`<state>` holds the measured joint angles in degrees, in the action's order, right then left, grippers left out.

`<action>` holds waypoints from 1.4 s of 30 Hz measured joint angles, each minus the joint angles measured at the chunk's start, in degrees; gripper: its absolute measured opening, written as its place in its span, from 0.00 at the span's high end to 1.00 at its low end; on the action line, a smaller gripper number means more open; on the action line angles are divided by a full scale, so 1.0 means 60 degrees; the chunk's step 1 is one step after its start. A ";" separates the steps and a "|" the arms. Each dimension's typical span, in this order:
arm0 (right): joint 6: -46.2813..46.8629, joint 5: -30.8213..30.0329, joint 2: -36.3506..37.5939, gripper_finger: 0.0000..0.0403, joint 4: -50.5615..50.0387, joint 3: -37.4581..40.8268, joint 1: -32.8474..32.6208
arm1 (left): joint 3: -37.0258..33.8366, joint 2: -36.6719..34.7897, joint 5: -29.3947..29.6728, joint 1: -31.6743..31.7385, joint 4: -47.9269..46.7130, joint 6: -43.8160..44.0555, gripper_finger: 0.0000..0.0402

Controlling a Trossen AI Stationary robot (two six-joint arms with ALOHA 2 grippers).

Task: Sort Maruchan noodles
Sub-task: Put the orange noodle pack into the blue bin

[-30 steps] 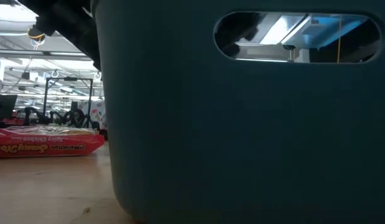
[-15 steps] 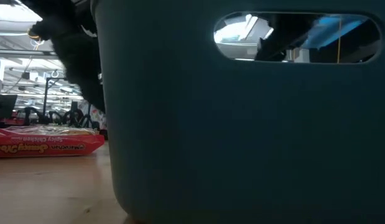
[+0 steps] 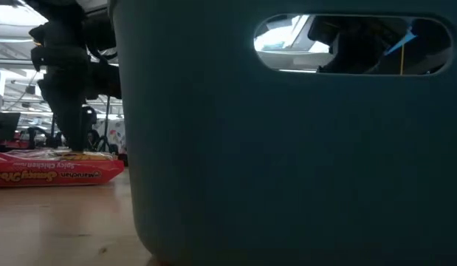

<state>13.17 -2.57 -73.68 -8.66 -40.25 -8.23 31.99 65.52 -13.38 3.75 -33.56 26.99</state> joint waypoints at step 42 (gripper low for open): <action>-0.0465 0.0001 0.0003 0.43 0.0969 0.0004 -0.0004 | 0.0000 0.2449 -0.2683 -0.0135 0.2285 -0.1402 0.79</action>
<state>10.38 -2.57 -73.67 -2.85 -40.23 -8.25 31.99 80.21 -29.48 2.94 -19.85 18.57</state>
